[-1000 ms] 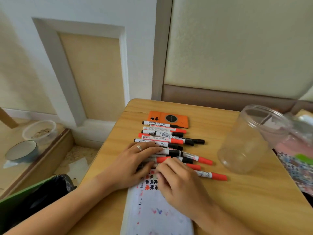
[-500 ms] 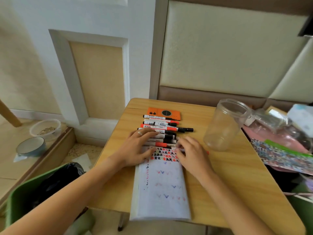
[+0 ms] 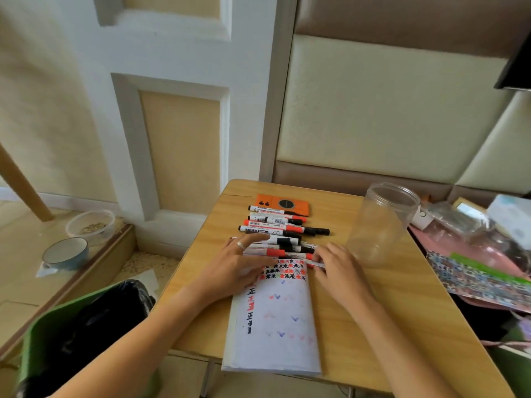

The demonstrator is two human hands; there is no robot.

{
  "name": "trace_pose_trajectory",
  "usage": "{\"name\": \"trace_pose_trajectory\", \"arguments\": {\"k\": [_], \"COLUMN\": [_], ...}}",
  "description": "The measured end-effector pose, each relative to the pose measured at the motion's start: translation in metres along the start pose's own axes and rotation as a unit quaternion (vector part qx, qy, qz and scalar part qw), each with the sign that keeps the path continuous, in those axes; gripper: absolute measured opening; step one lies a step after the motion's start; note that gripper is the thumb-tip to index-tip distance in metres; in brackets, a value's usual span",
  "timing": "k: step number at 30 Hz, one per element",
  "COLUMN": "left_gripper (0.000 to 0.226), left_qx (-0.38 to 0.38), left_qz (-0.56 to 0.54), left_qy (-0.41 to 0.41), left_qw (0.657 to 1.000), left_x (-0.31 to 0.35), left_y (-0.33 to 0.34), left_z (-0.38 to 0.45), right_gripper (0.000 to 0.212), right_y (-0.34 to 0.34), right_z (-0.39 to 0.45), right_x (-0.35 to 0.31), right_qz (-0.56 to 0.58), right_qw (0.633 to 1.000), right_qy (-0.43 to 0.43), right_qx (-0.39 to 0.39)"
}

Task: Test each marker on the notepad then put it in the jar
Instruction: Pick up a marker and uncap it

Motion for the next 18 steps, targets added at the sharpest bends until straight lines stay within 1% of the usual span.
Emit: {"name": "trace_pose_trajectory", "arguments": {"k": [2, 5, 7, 9, 11, 13, 16, 18], "left_gripper": [0.031, 0.025, 0.024, 0.021, 0.019, 0.021, 0.031, 0.034], "left_qx": [-0.003, 0.02, 0.033, 0.029, 0.016, -0.004, -0.02, -0.032], "left_qz": [0.007, -0.017, -0.006, 0.009, 0.004, -0.011, -0.055, -0.075], "left_qy": [0.011, -0.015, -0.012, 0.0, 0.005, -0.006, -0.048, -0.073], "left_qw": [1.0, 1.0, 0.999, 1.0, 1.0, 1.0, 0.997, 0.994], "left_x": [-0.001, 0.0, 0.002, 0.005, 0.004, 0.003, 0.005, 0.006], "left_y": [0.0, -0.003, -0.005, -0.004, -0.003, -0.002, -0.004, -0.004], "left_z": [-0.001, -0.004, -0.005, -0.004, -0.003, -0.003, -0.004, -0.005], "right_gripper": [0.013, 0.017, 0.021, 0.026, 0.029, 0.029, 0.03, 0.031], "right_y": [-0.003, -0.01, -0.017, -0.027, -0.038, -0.045, -0.046, -0.042], "right_z": [-0.001, -0.004, -0.005, -0.008, -0.012, -0.017, -0.022, -0.023], "right_x": [0.0, 0.001, -0.003, -0.013, -0.026, -0.037, -0.046, -0.049], "right_qz": [-0.004, 0.018, 0.053, 0.117, 0.199, 0.283, 0.405, 0.456], "right_qw": [1.0, 0.998, 0.994, 0.983, 0.962, 0.933, 0.884, 0.858], "right_qy": [0.004, 0.009, 0.002, -0.007, -0.018, -0.026, 0.018, 0.047], "right_qx": [0.01, 0.056, 0.096, 0.142, 0.185, 0.219, 0.233, 0.232]}}
Point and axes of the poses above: each hand's wrist, its own z-axis towards the middle knuckle, its own y-axis out of the palm, x = y × z, the point moved 3 cm from there along z, towards the middle knuckle, and after that the axes turned 3 degrees about y, right-handed, at the moved point
